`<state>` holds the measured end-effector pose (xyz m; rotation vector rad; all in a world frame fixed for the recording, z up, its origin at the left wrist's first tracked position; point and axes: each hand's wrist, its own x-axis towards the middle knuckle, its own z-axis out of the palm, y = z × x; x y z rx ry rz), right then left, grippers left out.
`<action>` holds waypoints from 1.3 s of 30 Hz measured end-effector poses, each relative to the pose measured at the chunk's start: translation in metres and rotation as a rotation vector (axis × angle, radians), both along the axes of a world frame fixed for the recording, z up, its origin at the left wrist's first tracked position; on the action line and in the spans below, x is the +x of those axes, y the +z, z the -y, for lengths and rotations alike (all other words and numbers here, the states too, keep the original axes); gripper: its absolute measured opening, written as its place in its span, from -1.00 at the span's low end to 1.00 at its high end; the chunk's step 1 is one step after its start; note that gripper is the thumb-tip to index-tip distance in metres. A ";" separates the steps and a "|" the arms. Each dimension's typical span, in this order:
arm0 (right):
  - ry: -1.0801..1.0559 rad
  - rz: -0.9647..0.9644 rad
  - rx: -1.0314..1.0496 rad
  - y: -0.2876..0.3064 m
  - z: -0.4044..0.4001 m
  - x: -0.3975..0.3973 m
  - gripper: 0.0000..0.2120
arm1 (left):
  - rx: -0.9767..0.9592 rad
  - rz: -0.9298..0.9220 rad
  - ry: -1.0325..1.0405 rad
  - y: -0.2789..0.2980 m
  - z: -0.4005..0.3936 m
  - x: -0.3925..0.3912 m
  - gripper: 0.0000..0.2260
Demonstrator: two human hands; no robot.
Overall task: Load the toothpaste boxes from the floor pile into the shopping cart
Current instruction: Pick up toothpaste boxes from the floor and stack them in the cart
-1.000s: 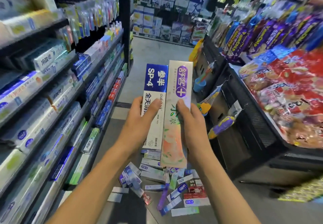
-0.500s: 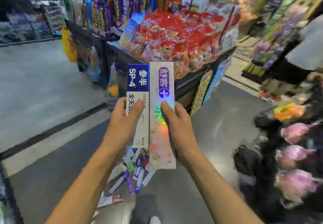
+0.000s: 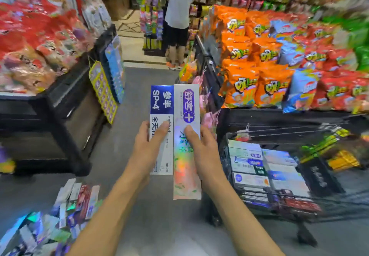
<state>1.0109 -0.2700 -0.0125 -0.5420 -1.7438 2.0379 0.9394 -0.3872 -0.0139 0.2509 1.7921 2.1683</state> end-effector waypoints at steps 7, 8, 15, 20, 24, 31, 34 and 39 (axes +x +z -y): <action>-0.218 0.098 0.005 -0.028 -0.147 0.082 -0.73 | -0.033 0.088 -0.256 -0.029 -0.162 0.058 -0.64; -0.253 0.103 -0.008 -0.031 -0.165 0.094 -0.70 | -0.038 0.093 -0.295 -0.034 -0.184 0.066 -0.61; -0.502 0.124 -0.093 -0.056 -0.263 0.164 -0.78 | -0.102 0.120 -0.588 -0.060 -0.303 0.108 -0.42; -0.613 0.151 -0.138 -0.072 -0.305 0.188 -0.81 | -0.196 0.089 -0.690 -0.084 -0.354 0.106 -0.35; -0.710 0.209 -0.116 -0.082 -0.337 0.195 -0.87 | -0.240 0.125 -0.747 -0.109 -0.387 0.087 -0.28; -0.609 0.380 0.088 -0.094 -0.386 0.188 -0.82 | -0.363 0.143 -0.763 -0.139 -0.426 0.038 -0.35; -0.516 0.508 0.229 -0.106 -0.406 0.176 -0.84 | -0.400 0.125 -0.730 -0.152 -0.437 0.017 -0.38; -0.321 0.741 0.517 -0.137 -0.441 0.150 -0.52 | -0.419 0.156 -0.605 -0.165 -0.434 -0.002 -0.40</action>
